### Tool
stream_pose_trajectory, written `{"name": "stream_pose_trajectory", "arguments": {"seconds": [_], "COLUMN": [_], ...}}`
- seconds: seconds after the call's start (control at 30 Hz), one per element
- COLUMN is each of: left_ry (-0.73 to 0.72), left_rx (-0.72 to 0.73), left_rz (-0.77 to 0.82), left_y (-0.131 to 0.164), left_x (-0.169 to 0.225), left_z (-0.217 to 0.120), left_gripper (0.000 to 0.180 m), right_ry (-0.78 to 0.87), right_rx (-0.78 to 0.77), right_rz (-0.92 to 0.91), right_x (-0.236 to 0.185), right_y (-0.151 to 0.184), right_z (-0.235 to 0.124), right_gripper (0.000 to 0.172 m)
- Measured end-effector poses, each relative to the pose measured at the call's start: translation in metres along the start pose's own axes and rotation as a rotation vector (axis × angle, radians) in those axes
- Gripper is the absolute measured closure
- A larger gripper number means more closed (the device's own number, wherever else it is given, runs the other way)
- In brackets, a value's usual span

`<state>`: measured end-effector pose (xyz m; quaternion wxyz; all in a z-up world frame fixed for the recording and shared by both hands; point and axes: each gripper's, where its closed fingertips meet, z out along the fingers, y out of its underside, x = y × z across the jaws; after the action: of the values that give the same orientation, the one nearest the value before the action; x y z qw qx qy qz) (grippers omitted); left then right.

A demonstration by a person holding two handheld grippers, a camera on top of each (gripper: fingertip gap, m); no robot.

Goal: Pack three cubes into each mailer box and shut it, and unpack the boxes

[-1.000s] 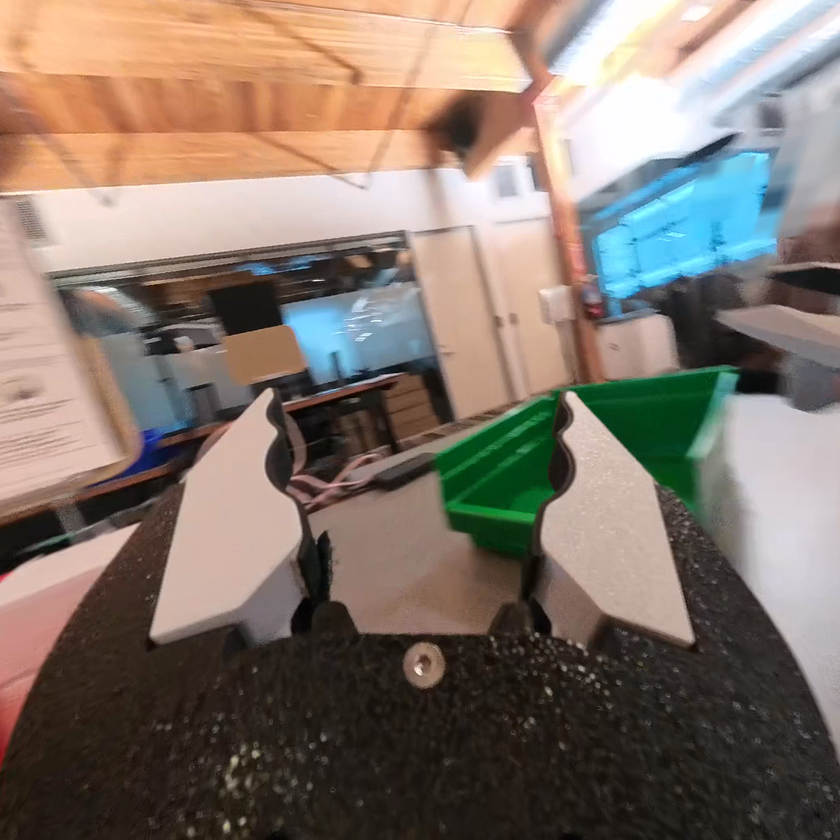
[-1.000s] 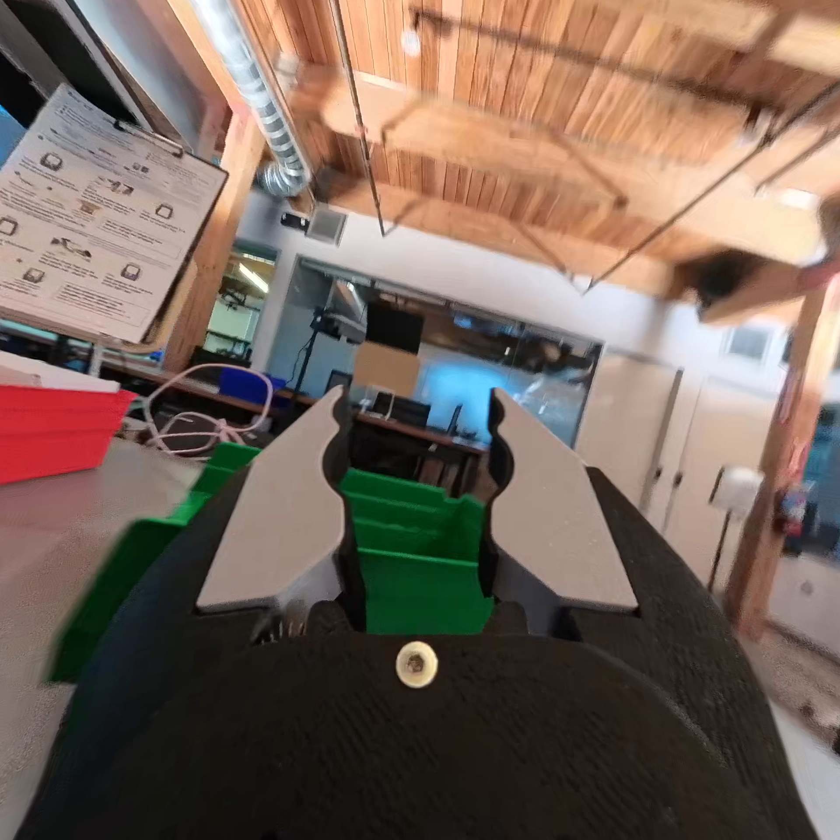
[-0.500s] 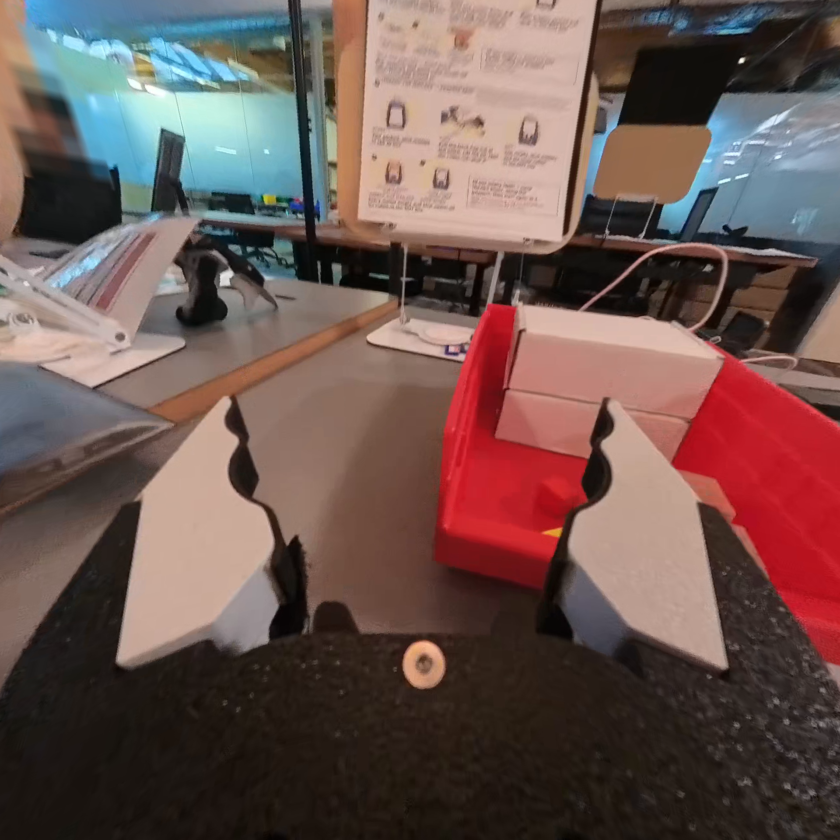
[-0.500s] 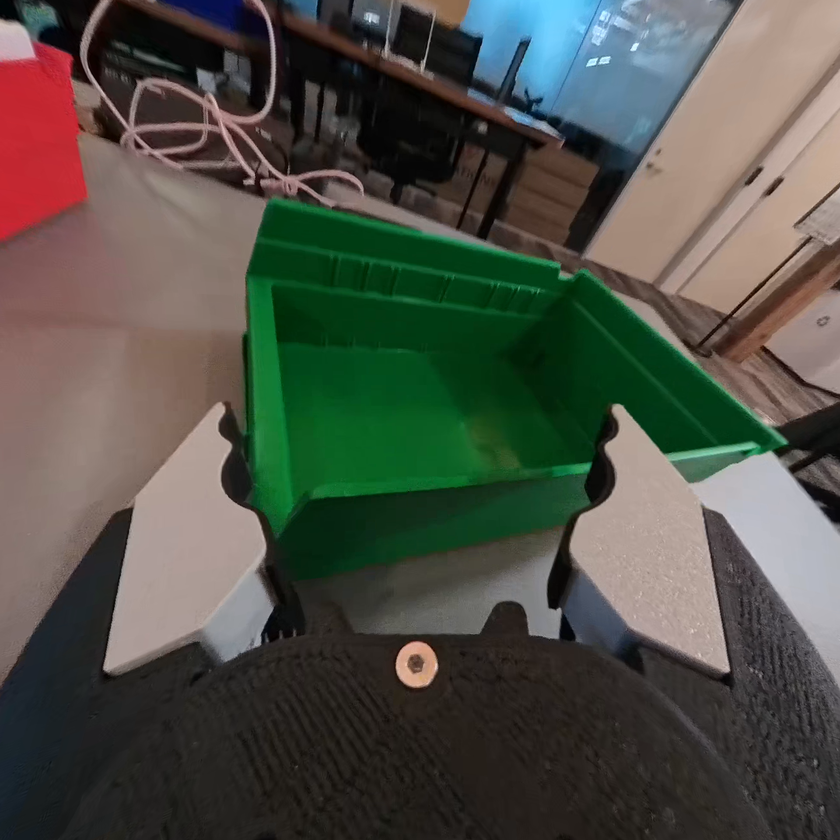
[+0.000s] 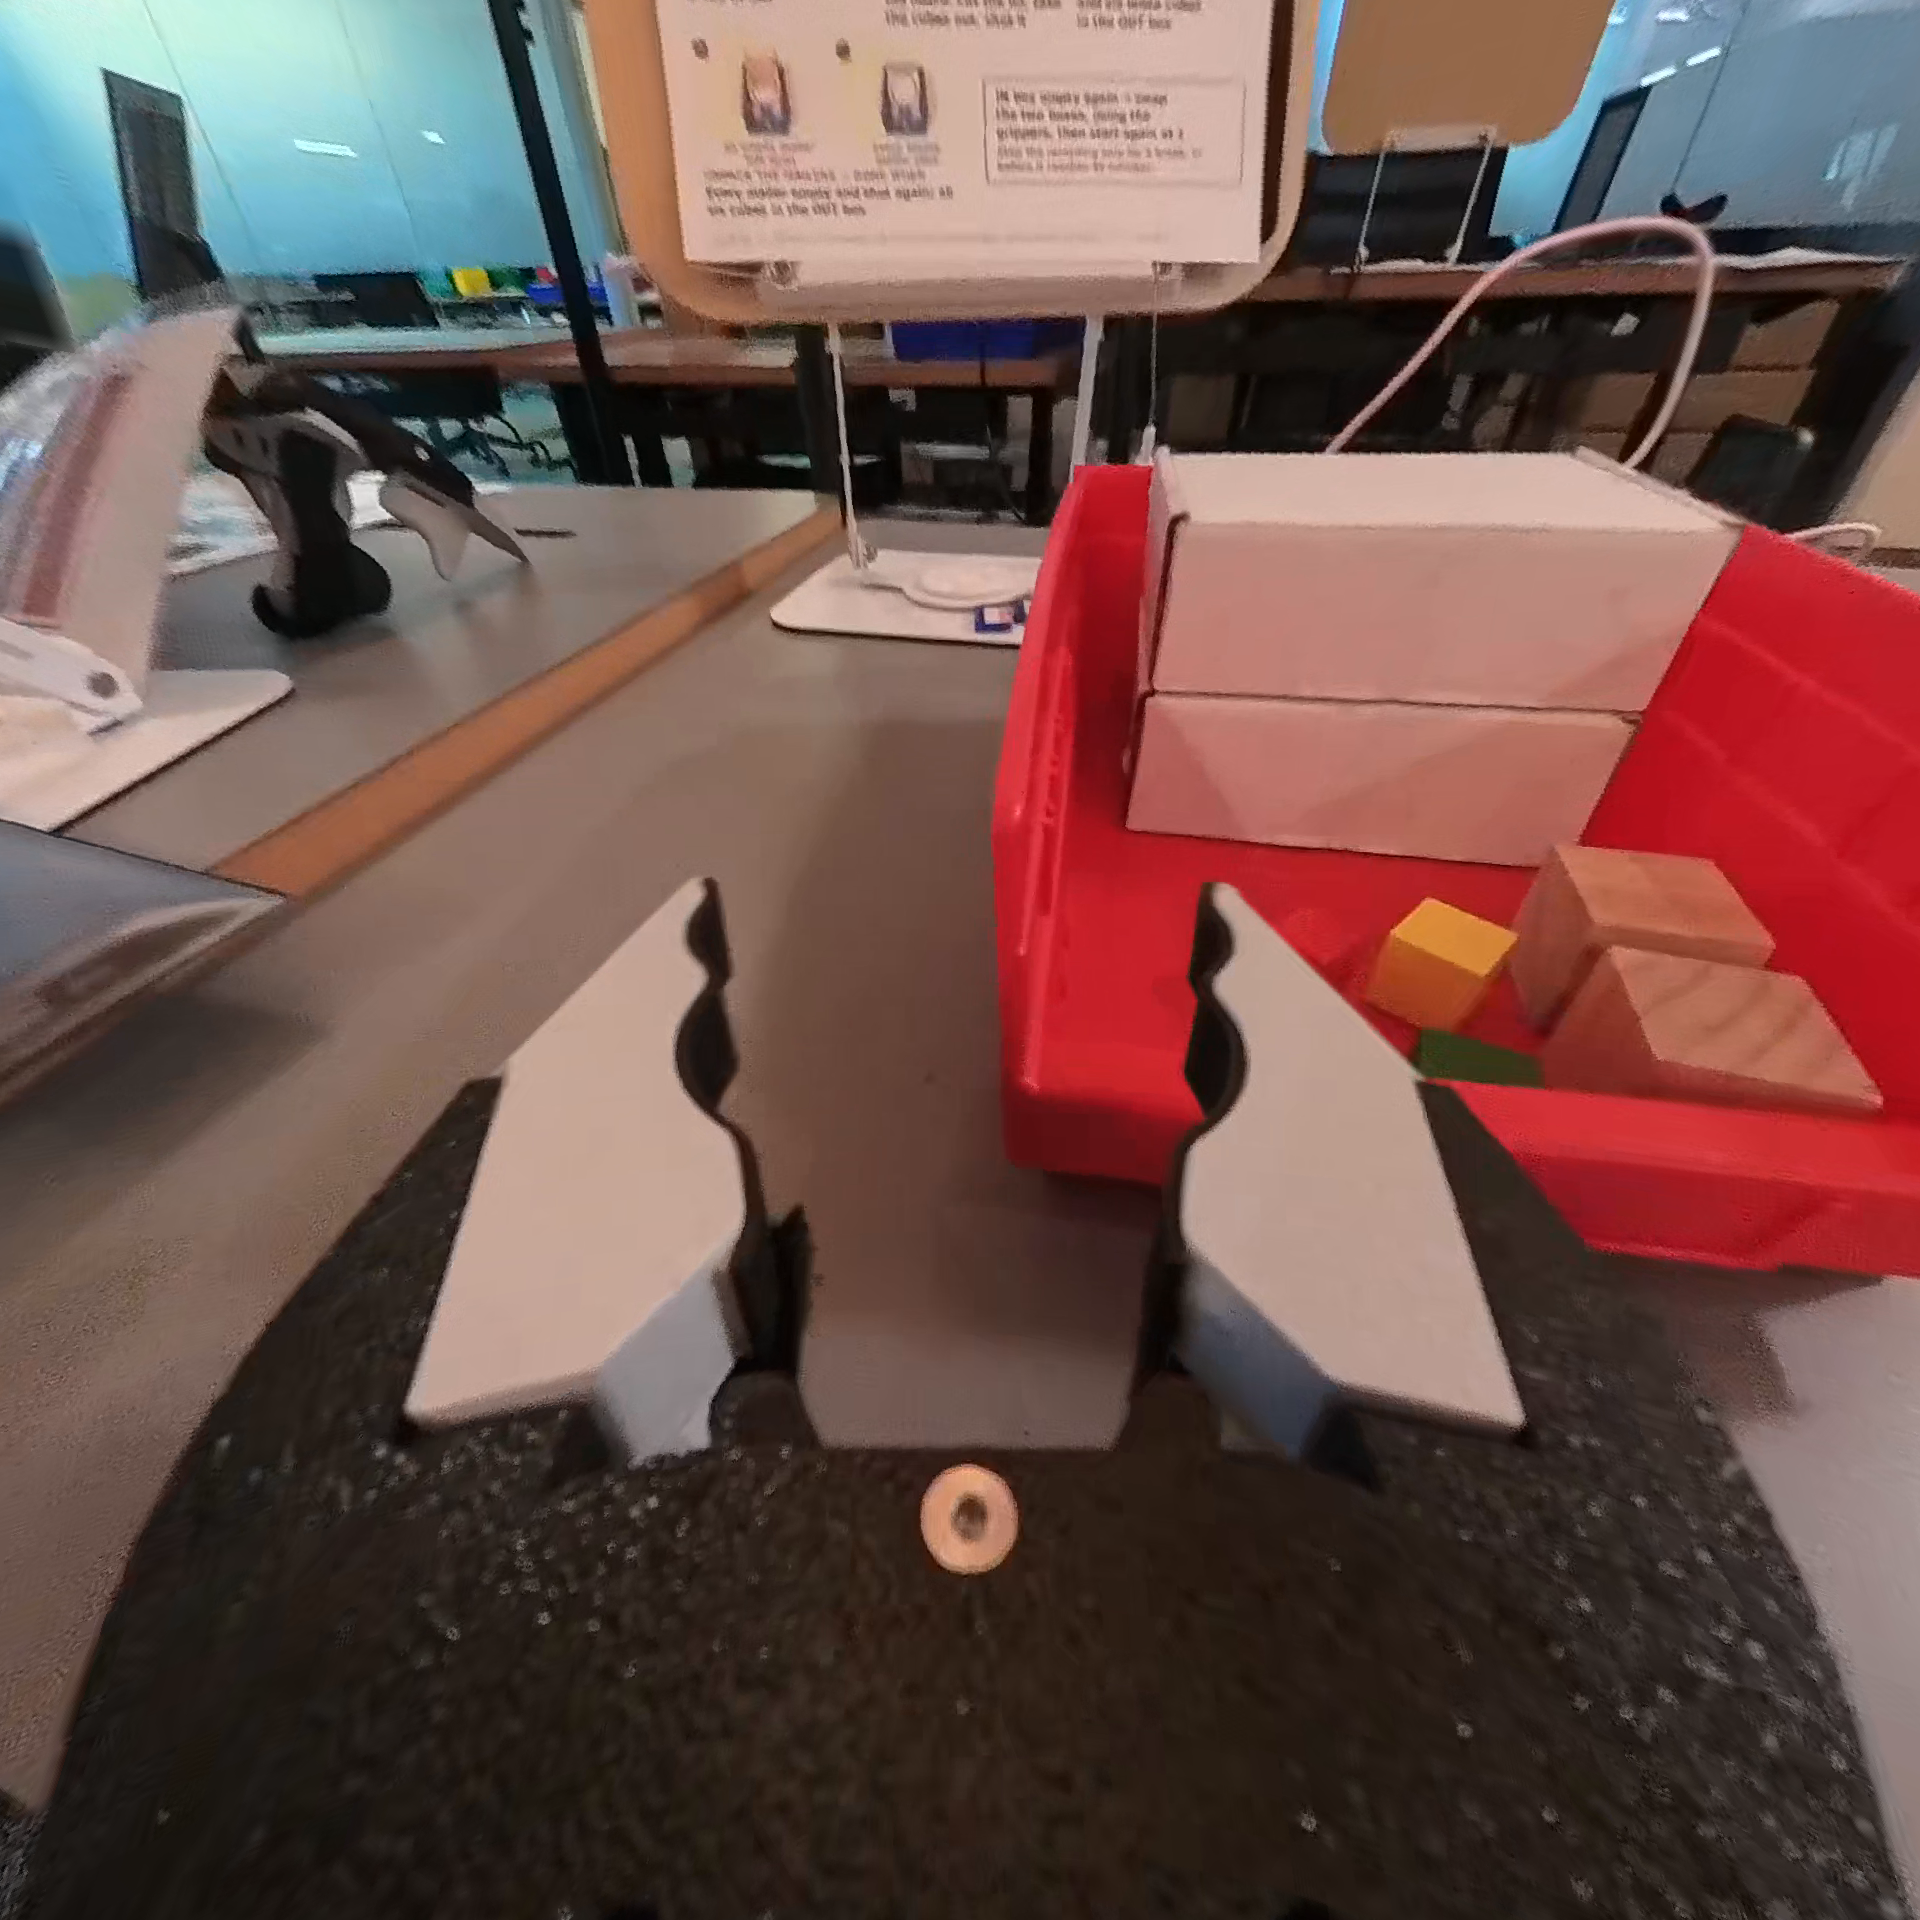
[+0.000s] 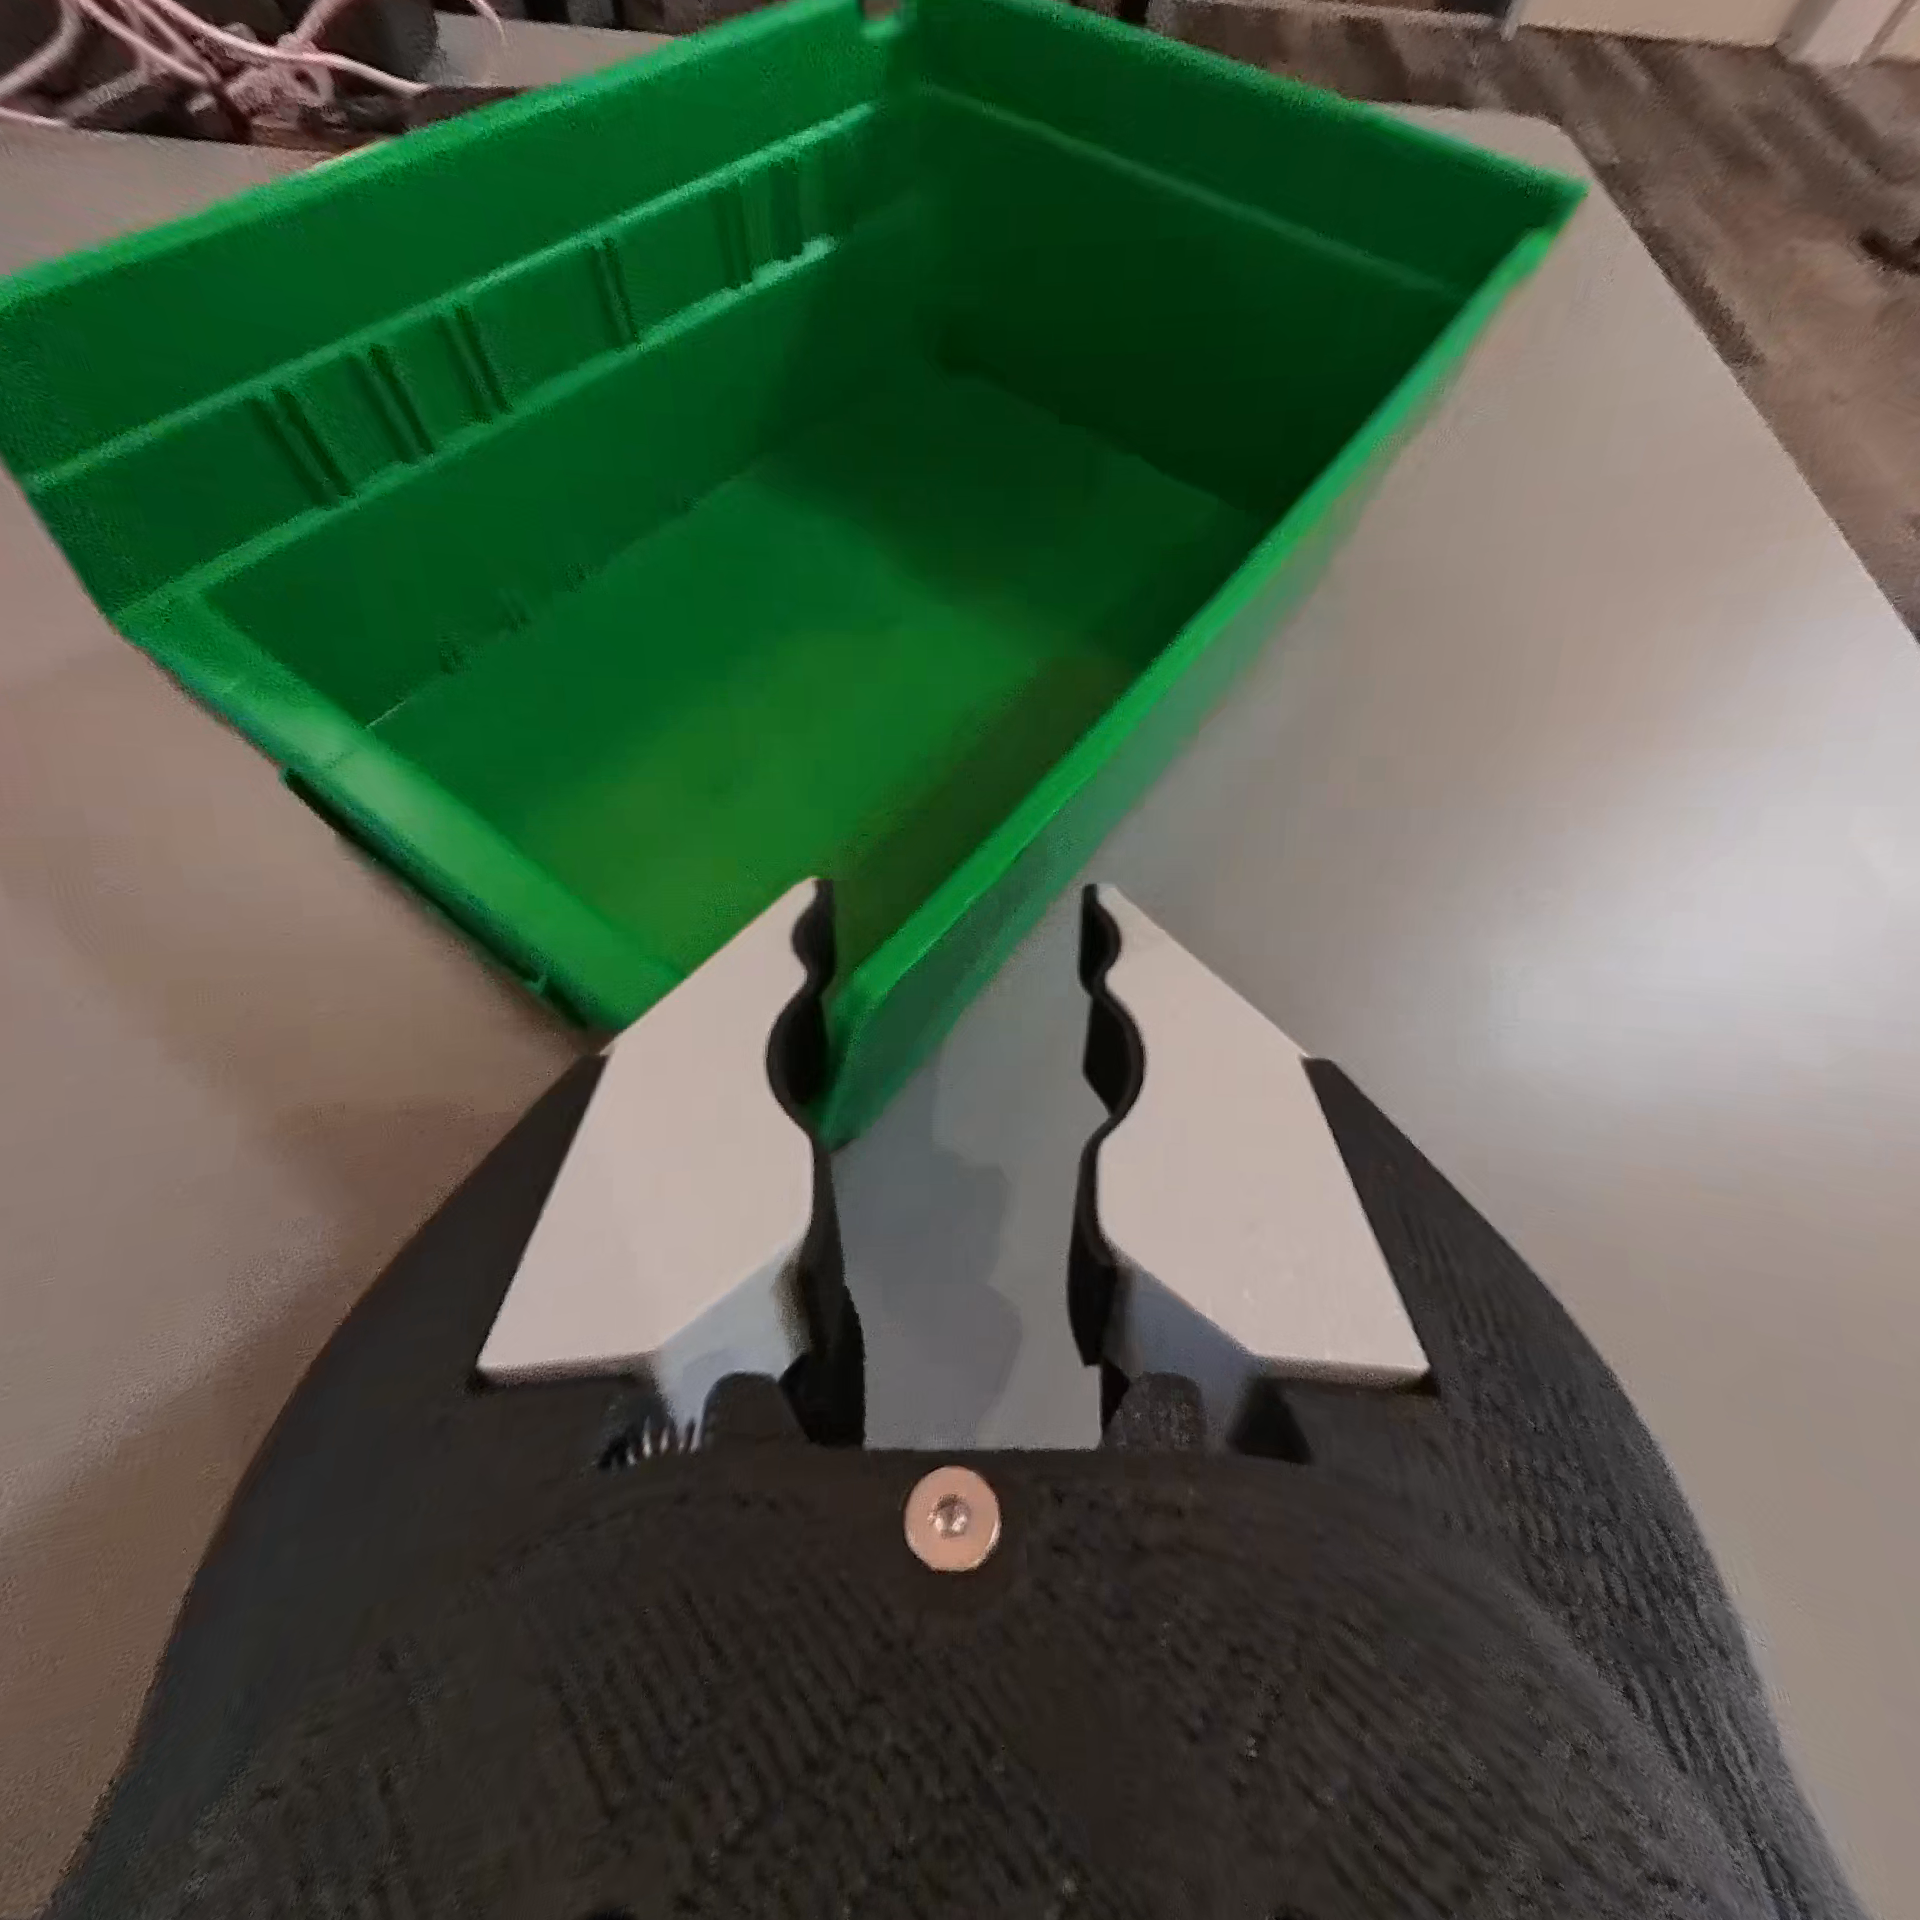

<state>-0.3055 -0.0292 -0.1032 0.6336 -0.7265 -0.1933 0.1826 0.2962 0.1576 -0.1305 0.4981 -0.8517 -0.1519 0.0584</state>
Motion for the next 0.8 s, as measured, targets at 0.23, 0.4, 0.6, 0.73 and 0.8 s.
{"name": "stream_pose_trajectory", "arguments": {"seconds": [0.23, 0.4, 0.6, 0.73, 0.8], "left_ry": [0.064, 0.089, 0.123, 0.102, 0.155], "left_rx": [-0.027, -0.026, -0.039, -0.047, -0.052], "left_rz": [0.005, 0.084, 0.105, 0.115, 0.108], "left_y": [0.003, 0.003, 0.004, 0.004, 0.004], "left_x": [0.006, 0.012, 0.003, -0.014, -0.017], "left_z": [0.008, 0.008, 0.006, 0.002, -0.001], "left_gripper": [0.161, 0.174, 0.175, 0.173, 0.175], "right_ry": [0.113, 0.146, 0.153, 0.164, 0.17], "right_rx": [0.048, 0.052, 0.052, 0.049, 0.048], "right_rz": [0.016, -0.012, -0.007, 0.011, 0.023], "right_x": [0.057, 0.071, 0.083, 0.092, 0.097], "right_y": [0.015, 0.017, 0.019, 0.022, 0.023], "right_z": [-0.013, -0.015, -0.018, -0.021, -0.023], "right_gripper": [0.164, 0.168, 0.167, 0.165, 0.165]}}
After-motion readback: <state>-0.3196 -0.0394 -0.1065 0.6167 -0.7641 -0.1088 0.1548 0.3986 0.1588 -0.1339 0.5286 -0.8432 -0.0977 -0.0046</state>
